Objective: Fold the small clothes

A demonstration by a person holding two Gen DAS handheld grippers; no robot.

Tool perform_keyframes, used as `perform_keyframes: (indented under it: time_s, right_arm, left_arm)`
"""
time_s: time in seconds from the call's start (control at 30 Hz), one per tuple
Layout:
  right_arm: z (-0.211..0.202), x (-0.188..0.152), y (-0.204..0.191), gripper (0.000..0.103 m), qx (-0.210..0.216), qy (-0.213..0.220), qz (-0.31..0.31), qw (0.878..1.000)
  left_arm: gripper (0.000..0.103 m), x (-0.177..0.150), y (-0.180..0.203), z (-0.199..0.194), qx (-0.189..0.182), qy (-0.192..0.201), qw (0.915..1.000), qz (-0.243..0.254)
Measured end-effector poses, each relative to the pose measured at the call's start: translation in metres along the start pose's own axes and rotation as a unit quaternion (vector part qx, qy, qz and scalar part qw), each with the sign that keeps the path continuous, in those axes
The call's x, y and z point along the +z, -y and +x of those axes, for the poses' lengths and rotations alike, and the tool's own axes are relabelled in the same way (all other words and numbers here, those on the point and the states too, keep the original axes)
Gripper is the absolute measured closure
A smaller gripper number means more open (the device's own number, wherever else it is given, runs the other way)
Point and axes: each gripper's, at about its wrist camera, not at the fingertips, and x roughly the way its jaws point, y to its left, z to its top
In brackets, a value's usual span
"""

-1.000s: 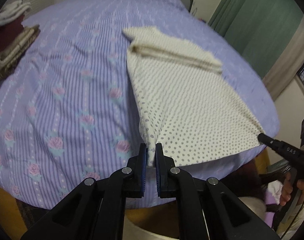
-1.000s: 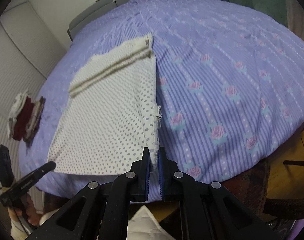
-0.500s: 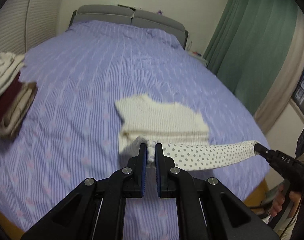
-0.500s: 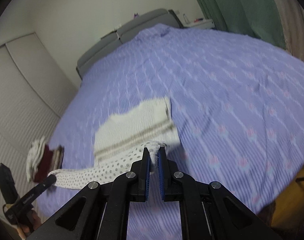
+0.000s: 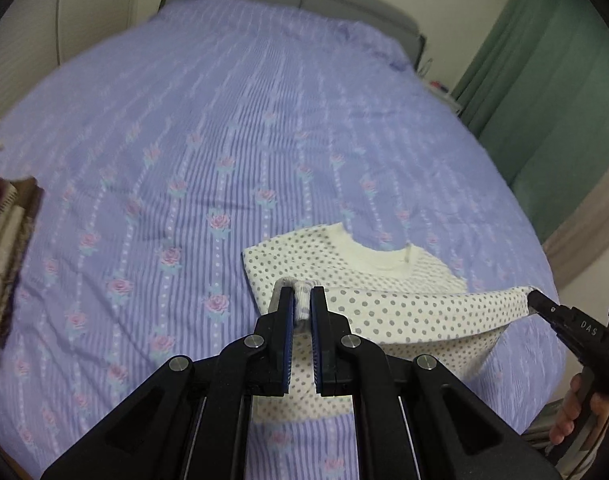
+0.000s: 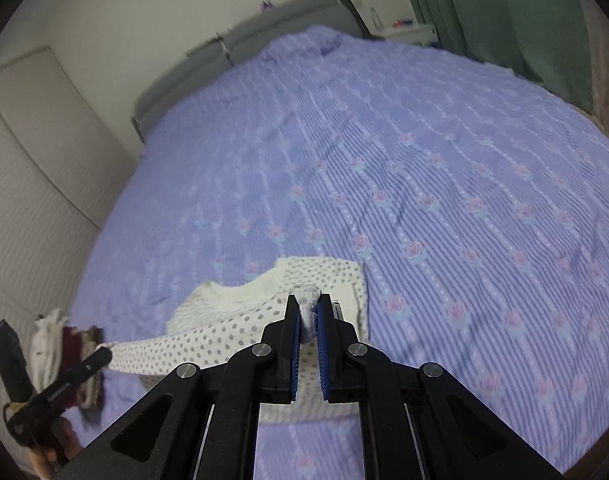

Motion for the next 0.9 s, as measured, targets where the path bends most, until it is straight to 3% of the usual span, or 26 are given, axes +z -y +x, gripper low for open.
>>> perform_keyframes:
  time_s: [0.13,0.27,0.47,0.53,0.57,0.63,0.67,0.77,0.8,0.83,0.9]
  right_arm:
    - [0.048,0.015,0.001,0.094,-0.022,-0.036,0.000,0.999]
    - [0.084,0.020,0.008,0.094,-0.031,-0.064,0.013,0.997]
    - [0.118,0.026,0.012,0.093,-0.041,-0.086,0.015,0.995]
    - [0.123,0.031,0.012,0.085,-0.042,-0.092,0.016,0.995]
    - [0.124,0.035,0.010,0.081,-0.044,-0.091,0.014,0.995]
    - [0.119,0.040,0.007,0.062,-0.045,-0.086,0.004,0.995]
    - [0.113,0.042,0.002,0.061,-0.046,-0.078,-0.009,0.996]
    - [0.083,0.041,-0.009,0.053,-0.053,-0.035,-0.057,0.996]
    - [0.072,0.038,-0.011,0.042,-0.053,-0.018,-0.078,0.995]
    - [0.066,0.038,-0.012,0.038,-0.055,-0.008,-0.092,0.994]
    - [0.053,0.029,-0.011,0.038,-0.053,0.007,-0.134,0.990]
  left_arm:
    - [0.093,0.013,-0.008,0.031,0.031,-0.009,0.9995,-0.003]
    - [0.096,0.019,-0.023,0.051,0.027,-0.020,0.9990,-0.030]
    - [0.095,0.023,-0.036,0.056,0.026,0.008,0.9996,-0.002]
    - [0.090,0.024,-0.034,0.052,0.020,0.014,0.9990,0.036]
    - [0.083,0.023,-0.030,0.049,0.014,0.016,0.9978,0.063]
    - [0.070,0.021,-0.023,0.041,0.005,0.027,0.9934,0.111]
    - [0.064,0.020,-0.019,0.035,0.003,0.035,0.9902,0.135]
    - [0.062,0.015,-0.007,0.021,0.005,0.053,0.9788,0.198]
    - [0.061,0.013,-0.005,0.017,0.005,0.058,0.9744,0.217]
    - [0.060,0.014,-0.004,0.015,0.003,0.058,0.9725,0.226]
    - [0.060,0.013,-0.004,0.017,-0.008,0.051,0.9679,0.246]
